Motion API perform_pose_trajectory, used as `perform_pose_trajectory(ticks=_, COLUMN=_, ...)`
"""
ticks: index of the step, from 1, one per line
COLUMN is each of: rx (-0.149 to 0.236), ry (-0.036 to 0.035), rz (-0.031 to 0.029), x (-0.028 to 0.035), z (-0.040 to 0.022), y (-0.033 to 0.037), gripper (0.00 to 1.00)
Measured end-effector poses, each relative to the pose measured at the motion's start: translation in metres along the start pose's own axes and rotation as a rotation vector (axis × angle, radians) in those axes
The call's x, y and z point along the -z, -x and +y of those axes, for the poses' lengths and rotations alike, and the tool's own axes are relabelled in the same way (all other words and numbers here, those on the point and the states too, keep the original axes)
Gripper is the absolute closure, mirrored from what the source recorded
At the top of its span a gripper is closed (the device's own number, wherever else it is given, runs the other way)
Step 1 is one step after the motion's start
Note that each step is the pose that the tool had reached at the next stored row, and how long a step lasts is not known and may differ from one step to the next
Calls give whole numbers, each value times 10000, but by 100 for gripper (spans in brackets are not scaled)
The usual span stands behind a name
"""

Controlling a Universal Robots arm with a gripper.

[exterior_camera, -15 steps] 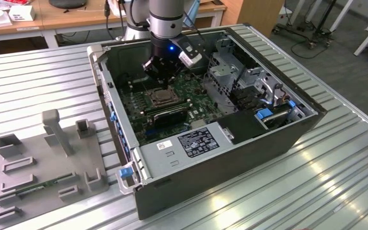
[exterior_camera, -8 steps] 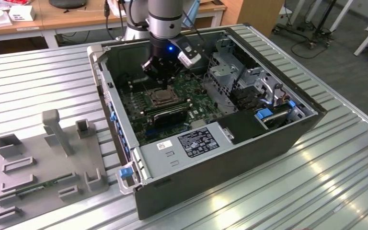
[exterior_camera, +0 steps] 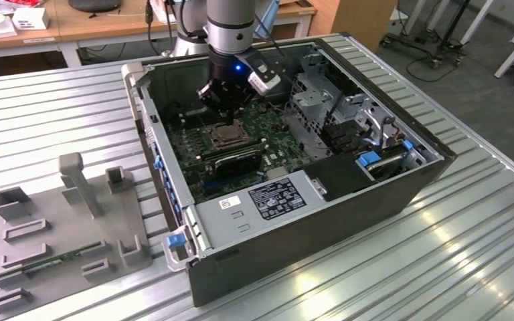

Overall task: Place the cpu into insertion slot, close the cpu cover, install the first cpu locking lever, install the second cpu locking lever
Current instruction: 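Install the first cpu locking lever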

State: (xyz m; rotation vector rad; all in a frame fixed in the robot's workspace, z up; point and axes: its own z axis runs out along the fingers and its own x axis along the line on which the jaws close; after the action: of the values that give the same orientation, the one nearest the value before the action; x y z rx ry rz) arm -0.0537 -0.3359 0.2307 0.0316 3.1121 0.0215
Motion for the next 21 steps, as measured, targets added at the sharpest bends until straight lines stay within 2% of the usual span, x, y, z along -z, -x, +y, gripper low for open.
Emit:
perform_pose_trajectory(ticks=5, rx=-2, ry=-1, rz=-3, x=1, z=-1, y=-15, gripper=89)
perform_pose_trajectory(ticks=13, rx=0, ry=1, rz=-52, x=1, z=-2, y=-114, gripper=89)
perform_pose_trajectory(ticks=19, rx=1, ry=1, rz=-52, x=1, z=-2, y=-119, gripper=89)
perform_pose_trajectory(ticks=21, rx=3, ry=0, rz=-51, x=1, z=-4, y=-143, gripper=89)
